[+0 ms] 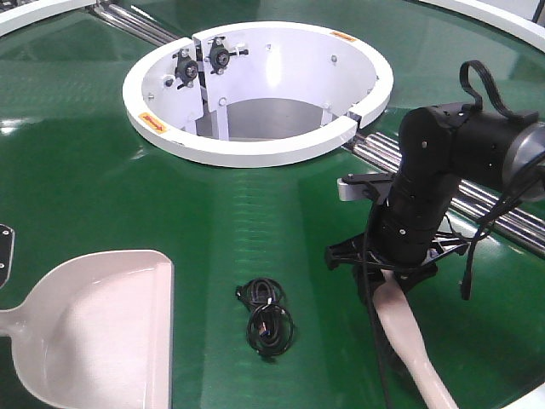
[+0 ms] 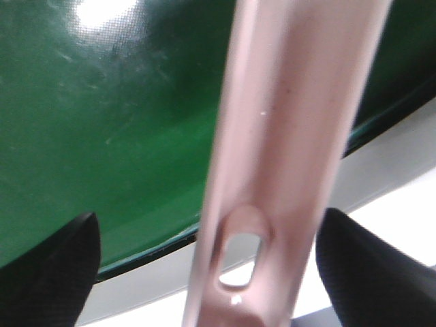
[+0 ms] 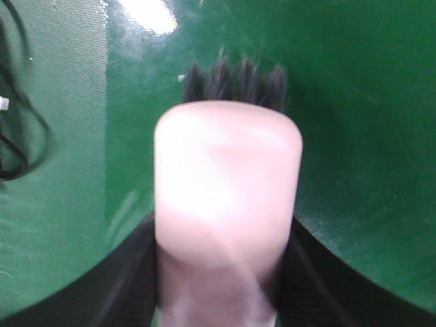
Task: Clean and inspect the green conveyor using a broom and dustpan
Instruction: 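Slide the dustpan with the left gripper toward the black cable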
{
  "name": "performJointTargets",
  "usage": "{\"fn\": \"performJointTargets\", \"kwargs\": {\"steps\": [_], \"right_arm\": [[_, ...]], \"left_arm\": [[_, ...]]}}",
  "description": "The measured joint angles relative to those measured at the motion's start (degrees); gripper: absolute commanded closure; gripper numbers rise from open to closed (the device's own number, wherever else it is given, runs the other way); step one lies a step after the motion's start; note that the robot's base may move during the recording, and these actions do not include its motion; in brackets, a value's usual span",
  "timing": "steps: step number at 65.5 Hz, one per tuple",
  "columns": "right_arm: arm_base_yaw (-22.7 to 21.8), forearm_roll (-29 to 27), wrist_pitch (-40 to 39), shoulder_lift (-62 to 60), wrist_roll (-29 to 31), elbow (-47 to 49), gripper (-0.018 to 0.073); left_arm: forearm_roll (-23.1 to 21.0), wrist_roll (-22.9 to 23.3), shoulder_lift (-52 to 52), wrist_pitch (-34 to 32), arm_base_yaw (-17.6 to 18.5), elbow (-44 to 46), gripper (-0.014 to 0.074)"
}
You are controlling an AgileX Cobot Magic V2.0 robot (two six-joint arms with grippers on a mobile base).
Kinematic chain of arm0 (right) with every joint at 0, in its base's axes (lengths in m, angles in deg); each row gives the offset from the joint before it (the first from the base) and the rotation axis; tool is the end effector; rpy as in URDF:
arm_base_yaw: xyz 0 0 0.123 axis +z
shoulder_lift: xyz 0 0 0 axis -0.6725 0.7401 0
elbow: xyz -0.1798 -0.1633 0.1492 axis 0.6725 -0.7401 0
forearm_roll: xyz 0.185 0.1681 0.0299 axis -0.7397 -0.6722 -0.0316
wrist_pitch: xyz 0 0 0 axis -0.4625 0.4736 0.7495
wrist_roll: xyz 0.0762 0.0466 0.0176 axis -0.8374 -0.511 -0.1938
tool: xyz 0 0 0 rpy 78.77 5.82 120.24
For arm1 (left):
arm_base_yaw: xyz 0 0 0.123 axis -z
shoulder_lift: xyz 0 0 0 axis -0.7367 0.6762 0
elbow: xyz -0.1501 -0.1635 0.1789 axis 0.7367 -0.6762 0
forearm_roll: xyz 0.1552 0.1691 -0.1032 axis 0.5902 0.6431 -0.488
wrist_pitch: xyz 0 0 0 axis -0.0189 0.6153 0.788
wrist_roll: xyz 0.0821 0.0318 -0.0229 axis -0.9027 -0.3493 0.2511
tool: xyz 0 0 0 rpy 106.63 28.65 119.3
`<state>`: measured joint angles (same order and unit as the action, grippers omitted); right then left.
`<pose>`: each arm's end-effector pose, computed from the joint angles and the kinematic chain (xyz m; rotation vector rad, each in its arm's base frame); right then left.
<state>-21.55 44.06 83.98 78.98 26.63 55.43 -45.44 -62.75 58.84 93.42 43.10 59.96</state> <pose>0.3145 0.1262 0.2267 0.3097 -3.0821 -0.1011 0.2640 0.0472 0.2200 -1.7240 -2.3387 -0.3034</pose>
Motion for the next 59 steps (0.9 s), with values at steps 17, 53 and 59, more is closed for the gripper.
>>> {"fn": "performJointTargets", "kwargs": {"steps": [17,53,59], "right_arm": [[0.0,0.0,0.0,0.0,0.0,0.0,0.0561],[0.0,0.0,-0.05,0.0,0.0,0.0,0.0561],[0.0,0.0,-0.05,0.0,0.0,0.0,0.0561]], "left_arm": [[1.12,1.81,1.65,-0.39,0.0,0.0,0.011],[2.05,1.39,1.64,4.5,0.0,3.04,0.0621],[0.85,1.35,0.81,4.7,0.21,5.0,0.0621]]}}
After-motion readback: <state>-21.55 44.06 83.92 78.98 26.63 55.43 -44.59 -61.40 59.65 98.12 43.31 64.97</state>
